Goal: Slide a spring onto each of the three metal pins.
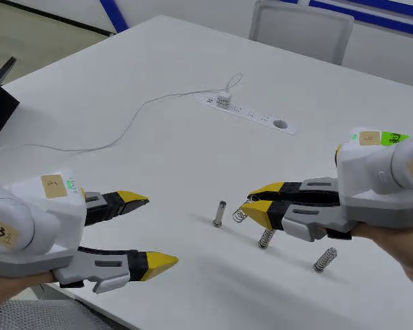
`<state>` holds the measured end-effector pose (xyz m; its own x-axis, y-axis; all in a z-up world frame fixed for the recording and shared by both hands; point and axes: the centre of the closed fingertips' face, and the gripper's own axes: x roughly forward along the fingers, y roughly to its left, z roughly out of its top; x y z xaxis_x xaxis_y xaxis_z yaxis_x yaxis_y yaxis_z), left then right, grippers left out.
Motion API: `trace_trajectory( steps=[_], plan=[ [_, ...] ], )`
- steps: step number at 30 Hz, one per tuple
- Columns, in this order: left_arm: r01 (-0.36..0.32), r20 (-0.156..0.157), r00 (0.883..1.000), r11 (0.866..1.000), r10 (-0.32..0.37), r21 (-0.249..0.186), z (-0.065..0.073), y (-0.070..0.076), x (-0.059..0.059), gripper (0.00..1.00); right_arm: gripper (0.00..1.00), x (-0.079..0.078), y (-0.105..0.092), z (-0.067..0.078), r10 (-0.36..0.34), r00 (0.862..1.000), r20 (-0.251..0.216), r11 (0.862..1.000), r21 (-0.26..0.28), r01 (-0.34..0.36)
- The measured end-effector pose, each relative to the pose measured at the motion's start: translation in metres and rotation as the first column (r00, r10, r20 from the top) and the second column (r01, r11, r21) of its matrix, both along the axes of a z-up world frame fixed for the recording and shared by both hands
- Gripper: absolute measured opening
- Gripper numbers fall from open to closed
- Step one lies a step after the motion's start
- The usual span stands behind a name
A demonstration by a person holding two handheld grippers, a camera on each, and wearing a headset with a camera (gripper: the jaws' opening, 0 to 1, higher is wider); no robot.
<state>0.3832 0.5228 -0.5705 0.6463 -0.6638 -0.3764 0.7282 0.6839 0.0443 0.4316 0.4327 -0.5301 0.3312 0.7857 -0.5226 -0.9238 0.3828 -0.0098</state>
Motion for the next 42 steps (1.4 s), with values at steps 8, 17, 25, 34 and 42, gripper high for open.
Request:
trace_trajectory(
  steps=[8, 17, 25, 34, 42],
  plan=[
    [0.001, 0.019, 1.000, 0.996, -0.003, 0.086, -0.010, -0.002, 0.000, 0.80, 0.11, 0.027, 0.001, -0.008, -0.054, 0.999, 0.004, 0.998, -0.020, 0.054],
    [-0.088, 0.023, 0.996, 0.995, 0.087, 0.049, -0.006, 0.013, 0.009, 0.94, 0.11, 0.043, 0.016, -0.024, -0.074, 0.997, -0.007, 0.996, -0.048, 0.074],
    [-0.074, 0.014, 0.997, 0.994, 0.073, 0.084, -0.012, 0.010, 0.007, 1.00, 0.11, 0.055, 0.023, -0.044, -0.080, 0.997, -0.010, 0.991, -0.104, 0.079],
    [-0.083, -0.002, 0.997, 0.992, 0.083, 0.095, -0.016, 0.012, 0.007, 1.00, 0.11, 0.061, 0.028, -0.066, -0.072, 0.997, -0.028, 0.984, -0.165, 0.067],
    [-0.082, -0.007, 0.997, 0.991, 0.083, 0.110, -0.017, 0.012, 0.007, 1.00, 0.11, 0.058, 0.031, -0.084, -0.049, 0.998, -0.035, 0.974, -0.223, 0.040]
  ],
)
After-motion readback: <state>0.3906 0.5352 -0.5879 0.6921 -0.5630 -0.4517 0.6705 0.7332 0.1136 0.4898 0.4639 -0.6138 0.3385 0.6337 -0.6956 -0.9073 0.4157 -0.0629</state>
